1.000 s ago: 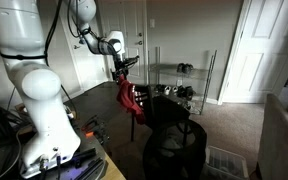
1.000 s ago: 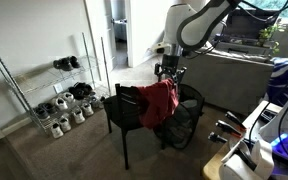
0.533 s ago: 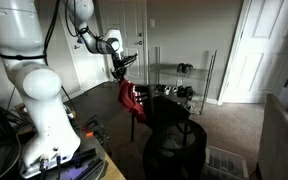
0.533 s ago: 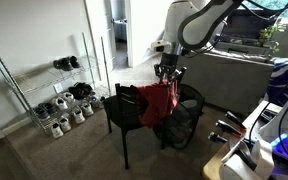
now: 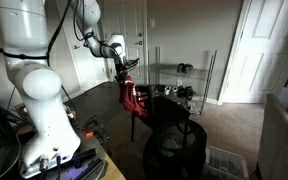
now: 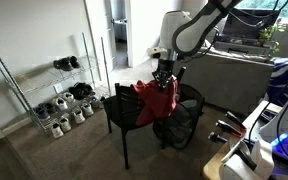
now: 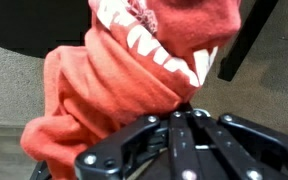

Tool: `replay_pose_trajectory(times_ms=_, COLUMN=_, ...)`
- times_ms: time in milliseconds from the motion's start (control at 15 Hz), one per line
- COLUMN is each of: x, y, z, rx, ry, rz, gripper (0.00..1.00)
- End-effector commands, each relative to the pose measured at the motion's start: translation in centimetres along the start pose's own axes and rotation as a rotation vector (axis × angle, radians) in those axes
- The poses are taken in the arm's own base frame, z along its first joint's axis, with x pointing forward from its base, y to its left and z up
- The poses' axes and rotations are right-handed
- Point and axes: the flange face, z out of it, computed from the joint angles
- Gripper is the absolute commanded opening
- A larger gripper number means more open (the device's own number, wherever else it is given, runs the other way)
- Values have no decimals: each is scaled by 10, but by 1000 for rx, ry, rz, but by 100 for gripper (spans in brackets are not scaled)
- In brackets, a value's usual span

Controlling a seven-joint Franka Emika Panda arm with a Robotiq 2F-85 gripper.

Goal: Put the red clothing in the black laundry bag.

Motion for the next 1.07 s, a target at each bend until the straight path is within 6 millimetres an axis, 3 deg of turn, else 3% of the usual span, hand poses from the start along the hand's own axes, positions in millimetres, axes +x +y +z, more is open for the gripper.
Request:
replay_pose_trajectory(times_ms=0, x=-13, y=6, z=15, rx=-7, ry=2, rz=-31, gripper=0)
replay_pose_trajectory(times_ms=133, x=-14, y=4, z=6, rx=-18, ry=-5, rz=-27, gripper=0)
replay_pose_trajectory(times_ms=200, x=-15, y=3, z=4, rx=-23, ry=-3, rz=-24, gripper=26)
replay_pose_trajectory(times_ms=333, x=-16, y=2, z=0, rx=-30, ry=5, rz=-22, gripper=31)
replay_pose_trajectory(times_ms=533, x=-12, y=-8, z=-8, rx=-42, ry=-6, rz=-29, gripper=48)
replay_pose_trajectory(times_ms=600, x=0, y=-8, z=-3, rx=4, ry=-5, rz=-4, gripper=54)
replay_pose_trajectory(times_ms=667, x=1, y=-10, z=-2, rx=12, ry=-7, rz=-7, gripper=36)
replay_pose_trajectory(times_ms=867, x=4, y=-13, z=-1, rx=32, ry=-9, rz=-12, gripper=53)
replay_pose_trajectory(times_ms=1000, x=4, y=-13, z=-1, rx=33, ry=-9, rz=-12, gripper=54)
